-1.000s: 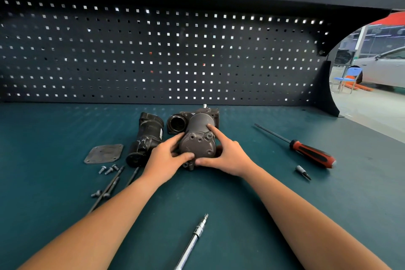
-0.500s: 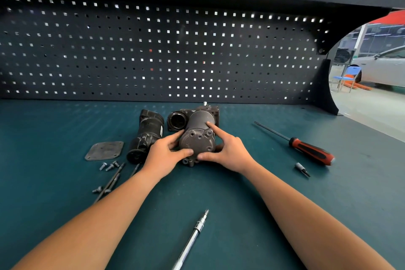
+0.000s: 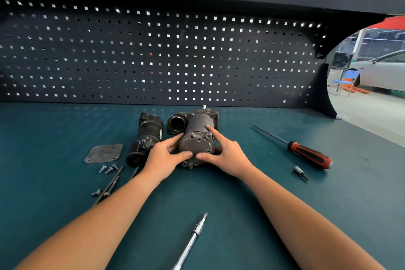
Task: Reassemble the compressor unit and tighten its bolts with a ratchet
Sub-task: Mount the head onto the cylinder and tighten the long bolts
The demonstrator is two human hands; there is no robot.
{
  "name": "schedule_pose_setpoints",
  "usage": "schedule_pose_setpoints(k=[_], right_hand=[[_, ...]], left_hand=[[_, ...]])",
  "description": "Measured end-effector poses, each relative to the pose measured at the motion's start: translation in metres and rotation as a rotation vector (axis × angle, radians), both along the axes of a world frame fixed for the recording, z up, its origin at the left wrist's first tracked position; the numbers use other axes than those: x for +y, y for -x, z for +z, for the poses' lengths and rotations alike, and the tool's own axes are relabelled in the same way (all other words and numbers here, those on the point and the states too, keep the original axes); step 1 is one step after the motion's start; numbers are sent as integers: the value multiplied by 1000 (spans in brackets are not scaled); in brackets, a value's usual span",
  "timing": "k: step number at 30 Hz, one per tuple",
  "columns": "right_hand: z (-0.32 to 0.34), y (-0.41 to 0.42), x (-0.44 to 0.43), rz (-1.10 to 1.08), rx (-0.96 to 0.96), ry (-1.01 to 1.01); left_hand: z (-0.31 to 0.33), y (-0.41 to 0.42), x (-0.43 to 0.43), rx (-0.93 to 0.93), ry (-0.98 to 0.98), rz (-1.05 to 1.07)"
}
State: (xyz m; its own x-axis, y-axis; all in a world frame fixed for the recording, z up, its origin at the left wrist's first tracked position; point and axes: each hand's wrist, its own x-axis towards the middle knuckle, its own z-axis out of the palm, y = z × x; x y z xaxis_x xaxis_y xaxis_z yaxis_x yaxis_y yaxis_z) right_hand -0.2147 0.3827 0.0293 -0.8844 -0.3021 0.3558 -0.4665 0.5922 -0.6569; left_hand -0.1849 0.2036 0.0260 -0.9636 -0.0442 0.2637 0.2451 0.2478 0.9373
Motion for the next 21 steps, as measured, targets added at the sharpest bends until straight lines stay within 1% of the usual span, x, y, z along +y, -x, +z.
schedule_pose_setpoints(k=[10,12,15,17,19,21], right_hand=[[0,1,0,-5,13,5],[0,1,0,-11,16,1],[0,1,-1,-14,6,3],[0,1,-1,-17,-6,11],[-2,2,-1,-21,-7,29],[-3,3,-2,-26,-1,53]], left_hand=[[-2,0,1,3,36,34],[0,-1,3,10,111,66],[8,-3,5,29,346,164],[18,-5,5,21,495,193],[34,-11,1,35,553,205],[51,-20,-11,78,540,241]])
